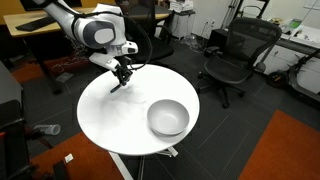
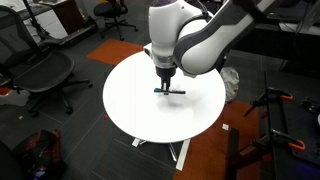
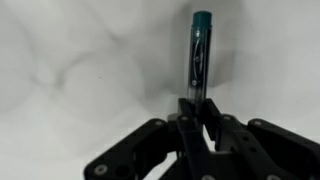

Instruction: Place the marker opposite to the bowl on the table

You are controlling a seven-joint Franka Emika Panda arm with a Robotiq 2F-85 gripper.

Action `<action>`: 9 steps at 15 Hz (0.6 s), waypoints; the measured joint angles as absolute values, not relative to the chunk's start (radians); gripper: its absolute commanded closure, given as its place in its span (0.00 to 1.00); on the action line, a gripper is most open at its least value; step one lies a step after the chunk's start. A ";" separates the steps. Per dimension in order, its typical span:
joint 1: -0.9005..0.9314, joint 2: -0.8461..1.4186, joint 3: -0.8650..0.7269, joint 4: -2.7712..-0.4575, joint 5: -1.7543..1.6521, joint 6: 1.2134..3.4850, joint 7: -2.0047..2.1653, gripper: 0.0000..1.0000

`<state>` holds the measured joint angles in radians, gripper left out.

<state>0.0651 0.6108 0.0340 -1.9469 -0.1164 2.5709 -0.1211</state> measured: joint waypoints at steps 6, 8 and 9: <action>0.085 0.694 0.061 -1.859 -0.146 2.571 -0.188 0.95; 0.092 0.714 0.069 -1.831 -0.152 2.571 -0.198 0.95; 0.096 0.724 0.072 -1.817 -0.154 2.571 -0.203 0.95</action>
